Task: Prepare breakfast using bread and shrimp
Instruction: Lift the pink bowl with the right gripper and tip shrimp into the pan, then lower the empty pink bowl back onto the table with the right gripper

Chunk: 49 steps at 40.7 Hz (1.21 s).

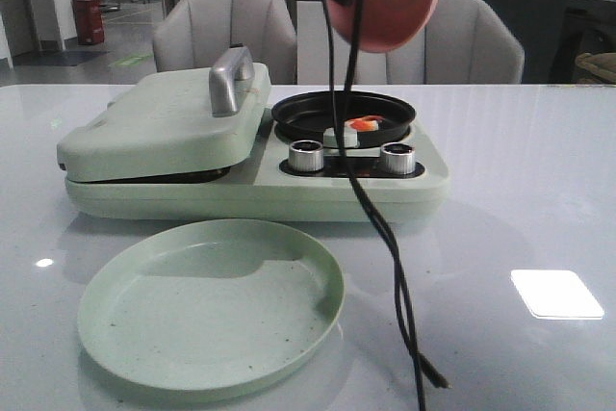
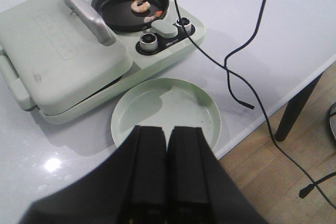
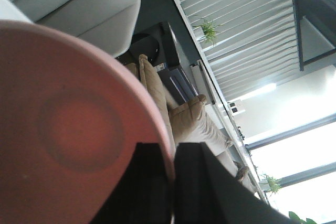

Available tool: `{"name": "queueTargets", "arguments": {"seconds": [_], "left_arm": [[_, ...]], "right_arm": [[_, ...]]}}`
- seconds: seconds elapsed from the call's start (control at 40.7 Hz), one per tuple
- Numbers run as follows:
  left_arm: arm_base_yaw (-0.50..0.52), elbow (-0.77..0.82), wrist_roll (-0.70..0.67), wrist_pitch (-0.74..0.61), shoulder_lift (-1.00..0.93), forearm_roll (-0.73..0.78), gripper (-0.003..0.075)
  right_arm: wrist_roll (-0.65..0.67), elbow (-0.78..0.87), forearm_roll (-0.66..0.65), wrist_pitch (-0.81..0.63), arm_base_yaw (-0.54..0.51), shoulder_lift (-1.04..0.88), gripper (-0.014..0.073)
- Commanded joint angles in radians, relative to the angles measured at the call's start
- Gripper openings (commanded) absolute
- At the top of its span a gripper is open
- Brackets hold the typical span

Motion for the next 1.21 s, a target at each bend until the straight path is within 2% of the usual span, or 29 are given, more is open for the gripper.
{"name": "queueTargets", "arguments": {"seconds": [0.0,0.049,0.123,0.32,0.467,0.664,0.984,1.107,1.181], "left_arm": [[0.000,-0.028,-0.008,-0.080,0.006,-0.017,0.0101],[0.000,-0.028,-0.008,-0.080,0.006,-0.017,0.0101],[0.000,-0.028,-0.008,-0.080,0.006,-0.017,0.0101],[0.000,-0.028,-0.008,-0.080,0.006,-0.017,0.0101],[0.000,-0.028,-0.008,-0.080,0.006,-0.017,0.0101],[0.000,-0.028,-0.008,-0.080,0.006,-0.017,0.0101],[0.000,-0.028,-0.008,-0.080,0.006,-0.017,0.0101],[0.000,-0.028,-0.008,-0.080,0.006,-0.017,0.0101],[0.000,-0.028,-0.008,-0.080,0.006,-0.017,0.0101]], "right_arm": [[0.000,-0.033,-0.102,0.117,-0.003,-0.063,0.0045],[0.000,-0.033,-0.100,0.146,-0.003,-0.072,0.0045],[0.000,-0.033,-0.028,0.148,-0.003,-0.105,0.0045],[0.000,-0.028,0.337,0.146,-0.019,-0.276,0.0045],[-0.014,0.036,0.555,0.145,-0.093,-0.412,0.0045],[-0.131,0.312,0.834,0.077,-0.255,-0.610,0.0045],[-0.412,0.797,1.334,-0.248,-0.583,-0.786,0.0044],[-0.452,0.911,1.463,-0.364,-0.661,-0.787,0.0044],[-0.458,0.959,1.482,-0.421,-0.672,-0.787,0.0044]]}}
